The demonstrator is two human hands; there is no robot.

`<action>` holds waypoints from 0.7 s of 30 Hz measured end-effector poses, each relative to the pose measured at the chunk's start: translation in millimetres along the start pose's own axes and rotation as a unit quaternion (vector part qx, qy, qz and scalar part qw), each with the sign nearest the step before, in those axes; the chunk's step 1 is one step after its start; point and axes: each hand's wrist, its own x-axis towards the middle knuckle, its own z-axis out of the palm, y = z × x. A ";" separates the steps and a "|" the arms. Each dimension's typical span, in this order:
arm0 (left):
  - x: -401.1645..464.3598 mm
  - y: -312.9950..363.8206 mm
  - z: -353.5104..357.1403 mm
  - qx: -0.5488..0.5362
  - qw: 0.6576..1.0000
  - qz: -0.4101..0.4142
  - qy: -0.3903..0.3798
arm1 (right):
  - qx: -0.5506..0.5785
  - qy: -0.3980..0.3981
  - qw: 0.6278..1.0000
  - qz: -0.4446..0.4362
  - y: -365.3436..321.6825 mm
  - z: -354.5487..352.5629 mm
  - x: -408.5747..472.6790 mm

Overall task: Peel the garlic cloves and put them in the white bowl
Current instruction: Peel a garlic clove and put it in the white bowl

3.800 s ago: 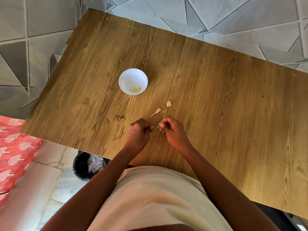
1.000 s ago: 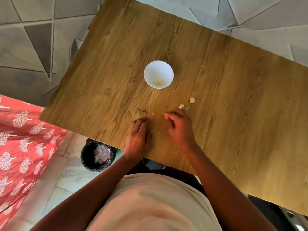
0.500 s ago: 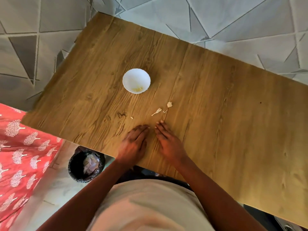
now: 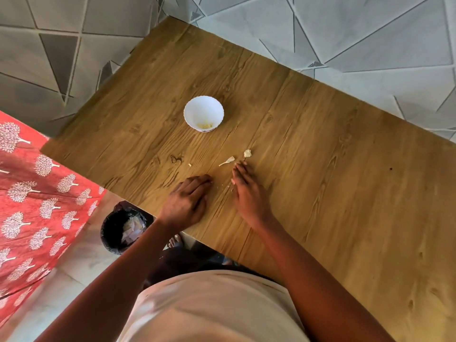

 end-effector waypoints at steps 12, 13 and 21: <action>-5.1 -4.8 1.6 -0.031 0.999 -0.010 -0.001 | -0.029 0.007 0.998 0.061 -9.8 -8.6 13.7; -5.8 -5.3 1.7 -0.034 0.999 -0.010 -0.003 | -0.041 -0.012 0.998 0.044 -10.5 -8.0 8.1; -6.6 -11.8 2.6 -0.052 0.999 -0.007 0.003 | 0.022 0.089 0.993 0.074 -6.7 -31.6 16.9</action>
